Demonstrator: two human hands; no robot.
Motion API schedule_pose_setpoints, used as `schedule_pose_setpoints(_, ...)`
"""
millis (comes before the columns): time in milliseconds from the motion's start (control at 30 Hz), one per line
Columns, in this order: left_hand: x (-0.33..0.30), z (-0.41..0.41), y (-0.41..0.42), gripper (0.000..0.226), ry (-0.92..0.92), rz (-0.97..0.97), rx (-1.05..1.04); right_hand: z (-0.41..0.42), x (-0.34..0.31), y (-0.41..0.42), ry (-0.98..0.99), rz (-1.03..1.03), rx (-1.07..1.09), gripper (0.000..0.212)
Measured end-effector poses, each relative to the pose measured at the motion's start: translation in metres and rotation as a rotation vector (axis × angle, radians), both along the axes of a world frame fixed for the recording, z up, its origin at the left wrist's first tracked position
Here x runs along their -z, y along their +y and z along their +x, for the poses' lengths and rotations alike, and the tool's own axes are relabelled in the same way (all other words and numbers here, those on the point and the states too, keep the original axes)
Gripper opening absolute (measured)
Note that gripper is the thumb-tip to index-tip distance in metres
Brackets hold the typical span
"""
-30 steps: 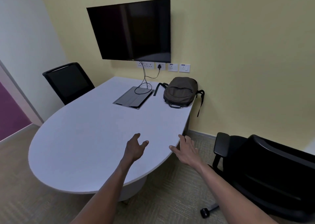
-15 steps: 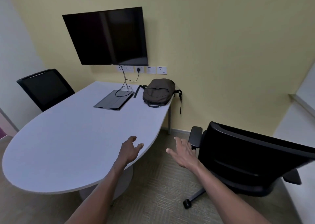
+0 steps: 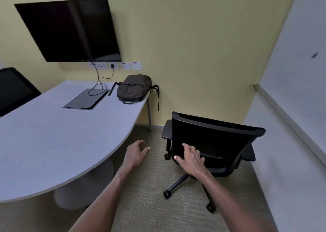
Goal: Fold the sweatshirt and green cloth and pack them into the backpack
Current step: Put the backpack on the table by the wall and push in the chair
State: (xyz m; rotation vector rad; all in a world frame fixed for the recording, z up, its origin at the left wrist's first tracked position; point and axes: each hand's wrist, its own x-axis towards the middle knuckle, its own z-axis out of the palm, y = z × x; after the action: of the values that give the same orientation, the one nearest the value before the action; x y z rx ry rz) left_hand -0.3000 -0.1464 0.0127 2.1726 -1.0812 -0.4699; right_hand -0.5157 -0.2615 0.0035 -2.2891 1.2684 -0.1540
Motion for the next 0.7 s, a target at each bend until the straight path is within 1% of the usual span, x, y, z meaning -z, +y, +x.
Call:
schedule_pose_setpoints(167,-0.023,-0.034,-0.042,0.045,-0.057,-0.142,0.111,-0.04,-0.005,-0.025,-0.052,-0.038,0.137,0.066)
schedule_pose_setpoints(300,-0.038,-0.05,-0.077,0.04,-0.092,-0.279,0.149,-0.064,-0.012,-0.039,-0.101,-0.142,0.222,0.058)
schedule_pose_setpoints(367,-0.044,-0.055,-0.095,0.037,-0.092,-0.339,0.171,-0.075,-0.018,-0.048,-0.149,-0.228,0.259,0.048)
schedule_pose_setpoints(433,-0.05,-0.06,-0.109,0.034,-0.095,-0.408,0.19,-0.086,-0.026,-0.057,-0.241,-0.344,0.311,0.032)
schedule_pose_setpoints(500,-0.054,-0.066,-0.124,0.042,-0.093,-0.458,0.192,-0.096,-0.037,-0.067,-0.326,-0.442,0.36,0.016)
schedule_pose_setpoints(533,-0.055,-0.068,-0.131,0.047,-0.088,-0.464,0.192,-0.101,-0.042,-0.071,-0.35,-0.479,0.377,0.012)
schedule_pose_setpoints(600,-0.057,-0.073,-0.145,0.054,-0.091,-0.472,0.199,-0.111,-0.052,-0.079,-0.37,-0.513,0.396,0.014)
schedule_pose_setpoints(633,-0.058,-0.075,-0.151,0.057,-0.103,-0.471,0.202,-0.116,-0.056,-0.083,-0.374,-0.509,0.396,0.019)
schedule_pose_setpoints(700,-0.061,-0.081,-0.163,0.064,-0.116,-0.444,0.223,-0.126,-0.061,-0.092,-0.356,-0.462,0.376,0.037)
